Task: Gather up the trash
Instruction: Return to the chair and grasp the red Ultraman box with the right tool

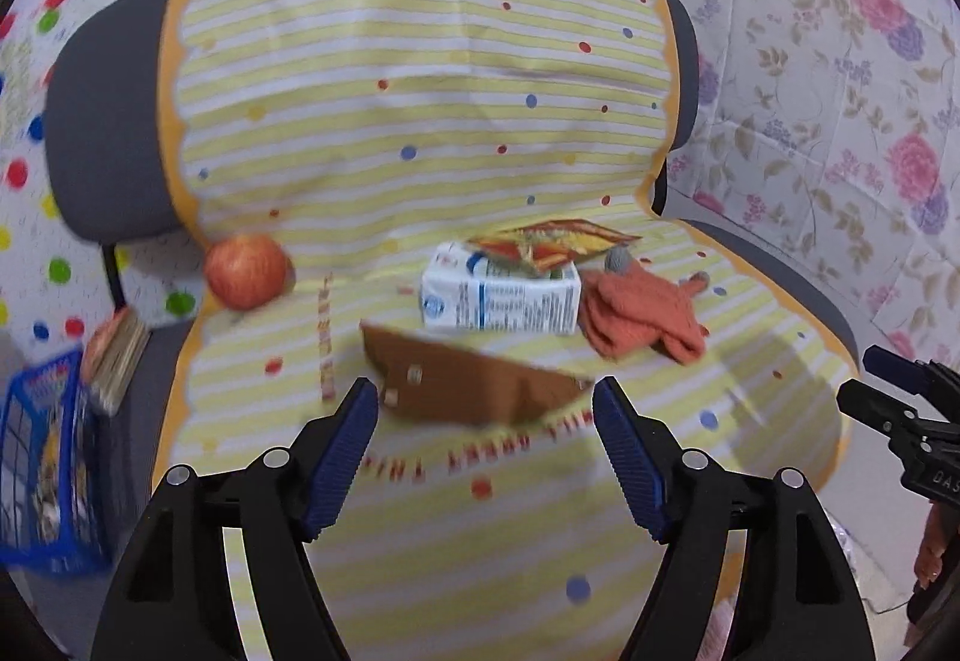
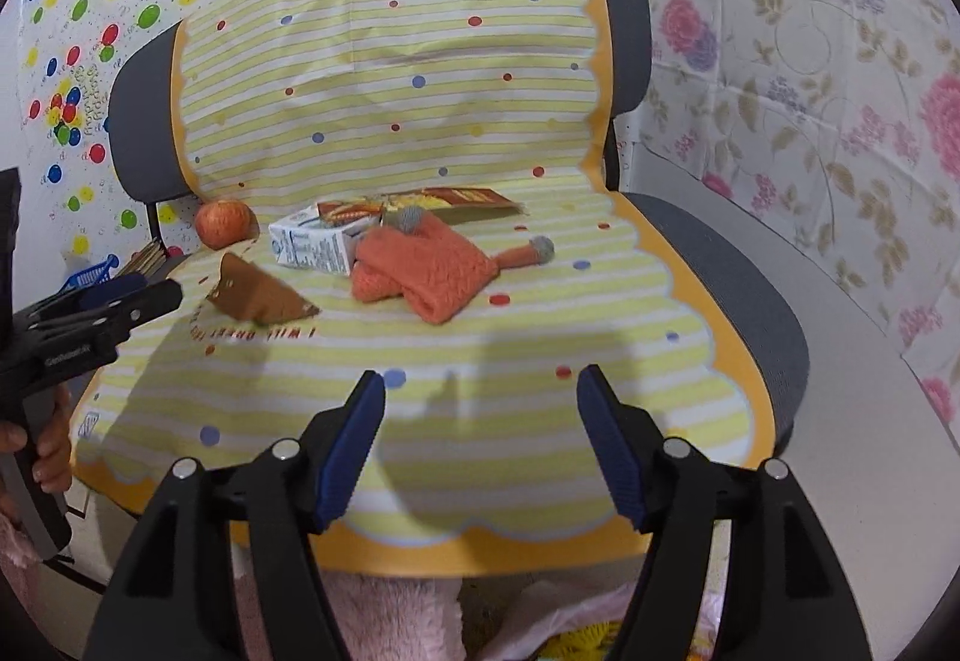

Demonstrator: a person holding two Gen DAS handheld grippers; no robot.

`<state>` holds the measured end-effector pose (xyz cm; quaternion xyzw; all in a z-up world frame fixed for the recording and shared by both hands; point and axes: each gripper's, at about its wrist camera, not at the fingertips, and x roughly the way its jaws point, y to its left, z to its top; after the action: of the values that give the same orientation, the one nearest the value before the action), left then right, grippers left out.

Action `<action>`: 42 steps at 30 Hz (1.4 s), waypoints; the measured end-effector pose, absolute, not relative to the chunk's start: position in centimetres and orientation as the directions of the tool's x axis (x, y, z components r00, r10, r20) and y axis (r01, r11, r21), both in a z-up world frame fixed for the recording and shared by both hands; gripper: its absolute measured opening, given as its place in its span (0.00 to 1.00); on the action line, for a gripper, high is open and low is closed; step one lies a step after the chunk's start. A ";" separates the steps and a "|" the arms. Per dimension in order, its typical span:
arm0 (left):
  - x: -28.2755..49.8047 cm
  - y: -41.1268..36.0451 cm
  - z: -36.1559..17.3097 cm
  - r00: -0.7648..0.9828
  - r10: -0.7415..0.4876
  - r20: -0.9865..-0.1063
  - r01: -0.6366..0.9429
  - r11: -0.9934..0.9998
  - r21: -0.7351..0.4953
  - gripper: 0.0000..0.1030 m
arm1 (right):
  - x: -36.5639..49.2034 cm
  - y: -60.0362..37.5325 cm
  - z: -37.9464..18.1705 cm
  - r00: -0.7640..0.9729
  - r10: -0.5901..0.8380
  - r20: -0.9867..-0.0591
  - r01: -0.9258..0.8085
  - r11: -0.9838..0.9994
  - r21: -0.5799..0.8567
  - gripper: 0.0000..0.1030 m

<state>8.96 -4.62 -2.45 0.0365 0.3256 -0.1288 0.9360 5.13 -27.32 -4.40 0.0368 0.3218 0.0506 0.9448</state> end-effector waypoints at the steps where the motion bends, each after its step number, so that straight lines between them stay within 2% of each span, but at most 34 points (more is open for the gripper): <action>1: 10.1 -5.0 -2.3 0.752 -0.212 -0.624 0.267 0.964 -0.007 0.72 | 5.9 -27.4 -4.2 0.789 0.129 -0.601 -0.076 0.991 0.114 0.64; 7: 14.1 -5.5 -1.8 0.765 -0.185 -0.617 0.234 0.972 -0.001 0.72 | 10.9 -27.1 -3.8 0.783 0.176 -0.597 -0.095 0.982 0.166 0.63; 9: 15.3 -5.3 -1.9 0.770 -0.165 -0.617 0.212 0.977 0.004 0.72 | 12.9 -26.9 -3.7 0.782 0.178 -0.597 -0.091 0.981 0.173 0.56; 11: 16.3 -4.9 -2.1 0.772 -0.148 -0.618 0.200 0.980 0.015 0.72 | 15.5 -26.6 -3.8 0.776 0.184 -0.603 -0.090 0.979 0.183 0.55; 13: 17.3 -4.7 -2.4 0.773 -0.131 -0.621 0.188 0.982 0.028 0.72 | 18.0 -26.3 -4.1 0.763 0.204 -0.613 -0.093 0.974 0.209 0.55; 17: 19.0 -4.0 -3.1 0.771 -0.113 -0.627 0.179 0.983 0.043 0.72 | 22.0 -25.9 -5.2 0.722 0.259 -0.641 -0.092 0.955 0.282 0.63; 28: 21.2 -2.6 -4.5 0.760 -0.139 -0.635 0.193 0.981 0.017 0.72 | 29.5 -24.8 -7.9 0.639 0.362 -0.678 -0.030 0.893 0.448 0.64; 30: 21.3 -2.3 -4.6 0.758 -0.139 -0.637 0.193 0.981 0.015 0.72 | 30.3 -24.6 -8.1 0.635 0.364 -0.681 -0.008 0.885 0.466 0.57; 32: 21.2 -1.9 -4.6 0.757 -0.137 -0.638 0.187 0.982 0.011 0.72 | 30.4 -24.5 -7.8 0.643 0.372 -0.670 0.001 0.874 0.486 0.24; 33: 21.1 -1.6 -4.5 0.756 -0.135 -0.640 0.183 0.983 0.009 0.72 | 30.3 -24.5 -7.5 0.653 0.382 -0.654 -0.007 0.867 0.499 0.19; 35: 20.7 -1.0 -4.3 0.756 -0.128 -0.642 0.175 0.985 0.010 0.72 | 29.4 -24.3 -5.6 0.701 0.377 -0.605 -0.049 0.872 0.486 0.01; 39: 19.6 -0.1 -3.5 0.763 -0.122 -0.634 0.160 0.987 0.003 0.72 | 26.4 -23.8 -0.7 0.792 0.344 -0.504 -0.134 0.904 0.407 0.01; 42: 19.0 0.0 -2.9 0.768 -0.124 -0.629 0.158 0.987 -0.002 0.72 | 25.1 -23.7 1.4 0.792 0.354 -0.497 -0.166 0.909 0.383 0.01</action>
<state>19.00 0.02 -2.90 0.0255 0.3325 -0.0749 0.9398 25.13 -23.66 1.36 0.1620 0.2907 0.1395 0.9326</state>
